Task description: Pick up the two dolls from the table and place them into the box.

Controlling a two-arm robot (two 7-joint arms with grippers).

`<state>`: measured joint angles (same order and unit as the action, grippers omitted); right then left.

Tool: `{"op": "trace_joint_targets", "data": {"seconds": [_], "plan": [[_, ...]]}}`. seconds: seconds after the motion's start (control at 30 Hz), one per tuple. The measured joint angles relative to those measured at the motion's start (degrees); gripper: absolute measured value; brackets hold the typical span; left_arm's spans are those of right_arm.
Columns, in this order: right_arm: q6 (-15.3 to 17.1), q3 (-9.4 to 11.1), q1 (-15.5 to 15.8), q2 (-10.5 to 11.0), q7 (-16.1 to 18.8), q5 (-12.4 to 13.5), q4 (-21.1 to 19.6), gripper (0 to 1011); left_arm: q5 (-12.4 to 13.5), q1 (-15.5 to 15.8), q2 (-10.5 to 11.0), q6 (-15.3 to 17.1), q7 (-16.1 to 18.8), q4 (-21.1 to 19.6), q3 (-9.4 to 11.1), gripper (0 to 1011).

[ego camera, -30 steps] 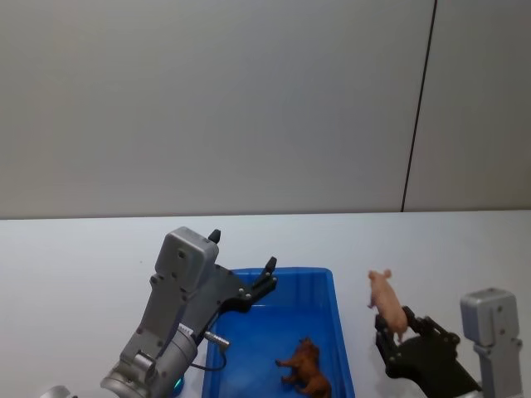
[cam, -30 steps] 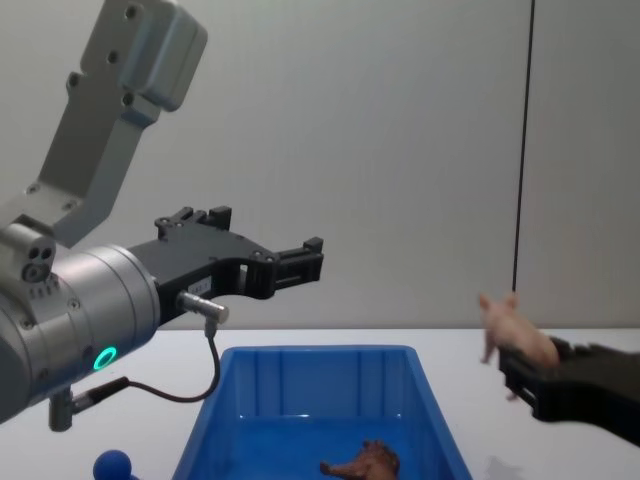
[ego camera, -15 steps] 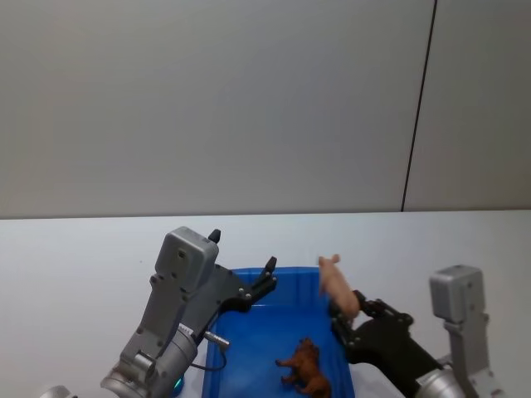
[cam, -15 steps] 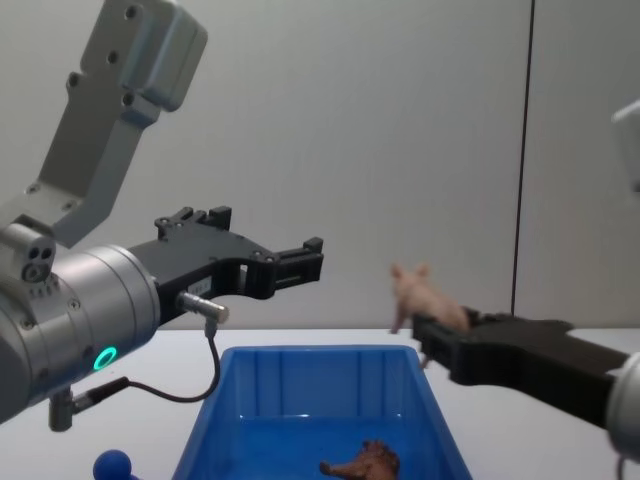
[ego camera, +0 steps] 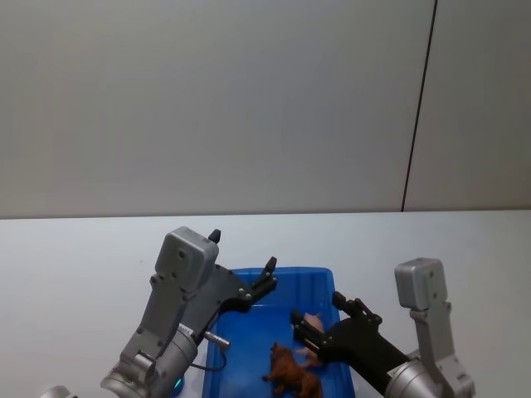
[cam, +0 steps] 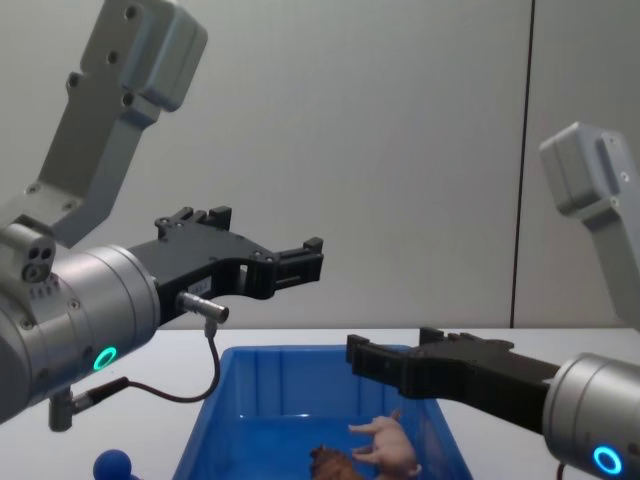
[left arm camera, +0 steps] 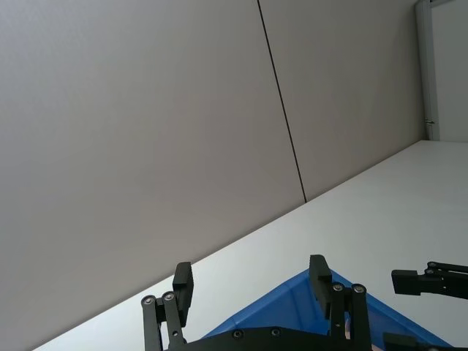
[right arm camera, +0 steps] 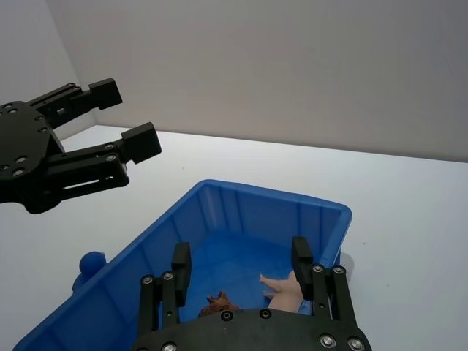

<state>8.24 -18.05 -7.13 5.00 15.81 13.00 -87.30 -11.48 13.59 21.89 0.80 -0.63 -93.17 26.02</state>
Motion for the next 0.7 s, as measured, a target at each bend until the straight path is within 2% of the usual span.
{"op": "trace_joint_targets", "data": {"seconds": [0.1, 0.13, 0.27, 0.7], "plan": [[0.0, 0.0, -0.2, -0.1, -0.7, -0.4, 0.3, 883, 0.0, 0.0, 0.0, 0.0, 0.0, 0.0, 0.0, 1001], [-0.1, -0.1, -0.1, -0.1, -1.2, -0.7, 0.3, 934, 0.0, 0.0, 0.0, 0.0, 0.0, 0.0, 0.0, 1001], [-0.5, 0.0, 0.2, 0.1, -2.5, -1.3, -0.1, 1001, 0.0, 0.0, 0.0, 0.0, 0.0, 0.0, 0.0, 1001], [-2.7, 1.3, 4.8, 2.9, -10.4, -3.0, -5.7, 1001, 0.0, 0.0, 0.0, 0.0, 0.0, 0.0, 0.0, 1001]]}}
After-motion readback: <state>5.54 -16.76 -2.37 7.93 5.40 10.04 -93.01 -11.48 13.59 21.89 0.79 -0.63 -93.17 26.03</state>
